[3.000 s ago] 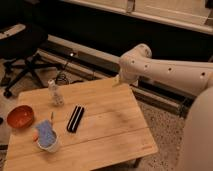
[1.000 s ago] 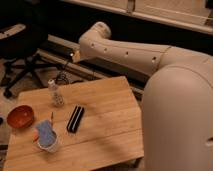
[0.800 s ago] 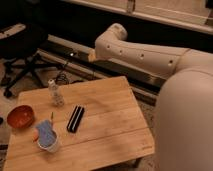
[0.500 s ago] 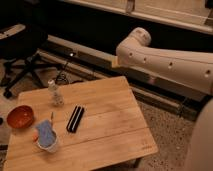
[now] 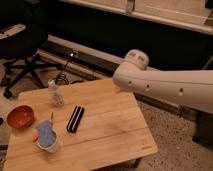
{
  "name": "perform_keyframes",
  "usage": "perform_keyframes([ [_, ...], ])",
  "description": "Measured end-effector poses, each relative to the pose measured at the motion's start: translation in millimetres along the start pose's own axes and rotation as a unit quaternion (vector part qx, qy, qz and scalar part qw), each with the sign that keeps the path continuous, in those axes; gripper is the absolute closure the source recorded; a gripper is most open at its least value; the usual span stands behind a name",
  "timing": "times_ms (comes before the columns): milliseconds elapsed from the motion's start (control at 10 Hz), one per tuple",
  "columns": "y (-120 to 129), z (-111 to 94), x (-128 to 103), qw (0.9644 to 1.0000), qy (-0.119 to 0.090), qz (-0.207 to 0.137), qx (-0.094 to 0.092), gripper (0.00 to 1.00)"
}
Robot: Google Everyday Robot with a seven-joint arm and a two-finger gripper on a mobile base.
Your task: Move the arm in a circular motion
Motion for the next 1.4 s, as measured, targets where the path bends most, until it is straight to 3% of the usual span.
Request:
perform_keyframes([
  [100,42,-2,20,0.9983,0.014,-0.051,-0.025,0.2],
  [200,82,-6,34,0.9933,0.023,-0.1,-0.054,0.2],
  [300,124,-12,46,0.9848,0.028,-0.148,-0.085,0.2],
  [500,183,-26,42,0.968,0.017,-0.21,-0.137,0.2],
  [600,214,-37,24,0.9574,-0.006,-0.237,-0.164,0.2],
  [700,244,-48,-11,0.9468,-0.043,-0.259,-0.187,0.2],
  [800,252,-51,-44,0.9433,-0.07,-0.262,-0.191,0.2],
  [1000,252,-55,-122,0.9405,-0.131,-0.248,-0.192,0.2],
  [1200,230,-56,-184,0.945,-0.17,-0.207,-0.188,0.2],
  [1400,186,-47,-235,0.9529,-0.197,-0.148,-0.177,0.2],
])
